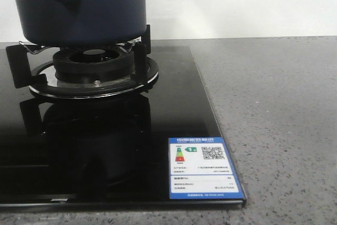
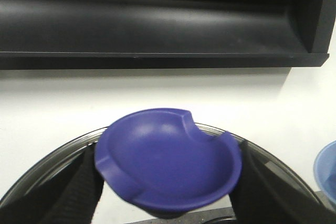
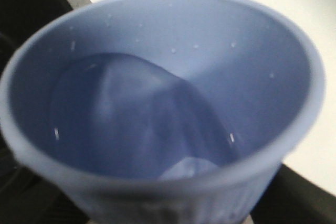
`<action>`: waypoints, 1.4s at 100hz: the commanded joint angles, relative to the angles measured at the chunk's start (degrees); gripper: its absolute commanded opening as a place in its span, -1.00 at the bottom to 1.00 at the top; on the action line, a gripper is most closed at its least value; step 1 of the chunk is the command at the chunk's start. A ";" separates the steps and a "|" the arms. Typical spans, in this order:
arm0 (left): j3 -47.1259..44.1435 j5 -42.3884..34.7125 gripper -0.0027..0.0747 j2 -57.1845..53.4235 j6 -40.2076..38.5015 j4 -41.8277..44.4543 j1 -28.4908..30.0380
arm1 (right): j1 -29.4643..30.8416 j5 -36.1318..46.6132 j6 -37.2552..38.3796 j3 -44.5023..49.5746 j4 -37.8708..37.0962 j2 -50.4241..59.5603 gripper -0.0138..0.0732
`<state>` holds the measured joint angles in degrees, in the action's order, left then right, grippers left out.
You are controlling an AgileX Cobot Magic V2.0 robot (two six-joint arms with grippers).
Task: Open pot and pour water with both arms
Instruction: 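Carry the held cup with the right gripper over the open pot, then tilt the cup with the right gripper to pour water into the pot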
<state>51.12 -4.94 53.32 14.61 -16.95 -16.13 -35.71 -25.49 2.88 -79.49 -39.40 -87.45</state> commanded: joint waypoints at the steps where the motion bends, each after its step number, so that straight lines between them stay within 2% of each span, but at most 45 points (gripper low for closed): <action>1: 2.06 -5.99 0.10 -1.07 -0.20 0.20 0.11 | -1.65 2.04 -0.24 -3.54 -7.46 1.26 0.12; 23: 2.06 -5.99 0.10 -1.07 -0.20 0.20 0.11 | -4.05 -2.04 -0.24 -5.64 -14.31 -1.49 0.12; 44: 2.06 -5.99 0.10 -1.07 -0.20 0.20 0.11 | -5.46 -2.57 -0.24 -5.67 -19.40 -2.55 0.12; 63: 2.06 -5.99 0.10 -1.07 -0.20 0.20 0.11 | -5.60 -2.37 -0.24 -5.67 -22.74 -2.76 0.12; 115: 2.06 -5.99 0.10 -1.07 -0.20 0.20 0.11 | -8.70 0.39 -0.24 -5.67 -40.12 -4.09 0.12; 140: 2.06 -5.99 0.10 -1.07 -0.20 0.20 0.11 | -9.04 0.00 -0.24 -5.67 -44.55 -5.88 0.12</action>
<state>51.12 -4.94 53.32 14.61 -16.95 -16.13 -44.60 -25.91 2.76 -82.79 -79.05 -95.63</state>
